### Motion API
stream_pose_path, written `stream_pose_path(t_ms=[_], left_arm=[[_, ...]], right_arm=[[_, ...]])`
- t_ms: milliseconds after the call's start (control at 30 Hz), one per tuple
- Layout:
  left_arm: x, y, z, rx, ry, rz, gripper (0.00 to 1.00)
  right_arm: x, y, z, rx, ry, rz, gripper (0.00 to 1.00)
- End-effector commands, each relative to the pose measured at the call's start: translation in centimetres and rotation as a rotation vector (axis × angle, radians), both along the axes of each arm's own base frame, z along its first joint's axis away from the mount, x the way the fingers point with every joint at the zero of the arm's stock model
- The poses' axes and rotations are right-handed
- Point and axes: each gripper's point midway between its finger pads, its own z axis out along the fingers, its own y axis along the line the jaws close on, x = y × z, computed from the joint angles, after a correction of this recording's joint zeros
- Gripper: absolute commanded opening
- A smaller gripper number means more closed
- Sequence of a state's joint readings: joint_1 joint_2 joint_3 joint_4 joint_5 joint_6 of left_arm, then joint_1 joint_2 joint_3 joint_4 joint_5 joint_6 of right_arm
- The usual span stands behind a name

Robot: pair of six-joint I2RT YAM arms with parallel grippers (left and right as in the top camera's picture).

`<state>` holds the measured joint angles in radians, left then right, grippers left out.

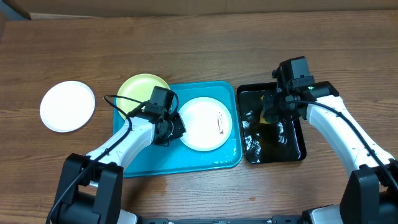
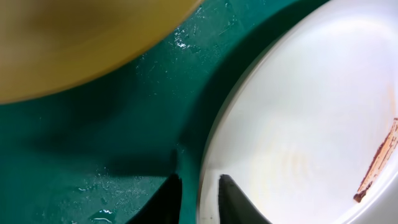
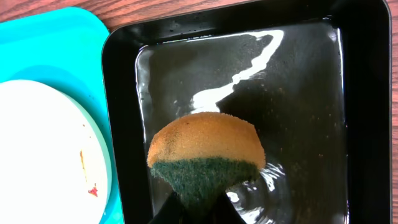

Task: Clean dirty plates on tray and stack at the side
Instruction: 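Carry the sponge onto the held white plate and scrub it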

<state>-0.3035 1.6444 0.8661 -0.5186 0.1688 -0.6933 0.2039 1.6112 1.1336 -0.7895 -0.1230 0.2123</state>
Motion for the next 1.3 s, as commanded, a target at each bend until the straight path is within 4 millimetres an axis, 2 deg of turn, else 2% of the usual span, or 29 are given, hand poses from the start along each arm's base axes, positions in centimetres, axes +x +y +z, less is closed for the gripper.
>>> stream_pose_path(t_ms=[0,100,167,367,433,533,633,867,1000,1267], left_arm=[[-0.1,-0.1,-0.4,0.004,0.012,0.010,0.27],[-0.2,0.1,-0.7,0.013,0.018,0.011,0.21],[-0.2,0.1,-0.7,0.014,0.020,0.011,0.04],[-0.3,-0.4,-0.6,-0.023,0.042,0.061,0.04],[-0.4,-0.4,-0.6,-0.026,0.048,0.080,0.06],[-0.4,-0.4,-0.6,-0.026,0.048,0.079,0.06],[-0.3,-0.4,-0.6,-0.026,0.047,0.079,0.06],[-0.3,-0.4,-0.6,-0.026,0.047,0.079,0.06],[-0.4,-0.3,-0.7,-0.025,0.050,0.079,0.05],[-0.7,-1.2,-0.5,-0.072,0.068,0.065,0.04]], right_arm=[[0.0,-0.1,0.6,-0.006,-0.014,-0.002,0.04],[-0.4,-0.2,0.4,-0.008,0.003,-0.001,0.04],[-0.5,0.7,0.6,0.035,0.005,0.031,0.04],[-0.8,6.7,3.5,0.358,-0.041,0.243,0.04],[-0.5,7.8,4.4,0.416,-0.072,0.279,0.04],[-0.1,9.0,4.8,0.410,-0.115,0.315,0.04],[-0.3,9.9,4.2,0.334,-0.134,0.337,0.04],[-1.9,13.5,2.0,0.099,-0.193,0.444,0.04],[-2.1,14.4,0.5,-0.028,-0.216,0.465,0.04],[-2.0,16.7,-2.4,-0.081,-0.228,0.512,0.04]])
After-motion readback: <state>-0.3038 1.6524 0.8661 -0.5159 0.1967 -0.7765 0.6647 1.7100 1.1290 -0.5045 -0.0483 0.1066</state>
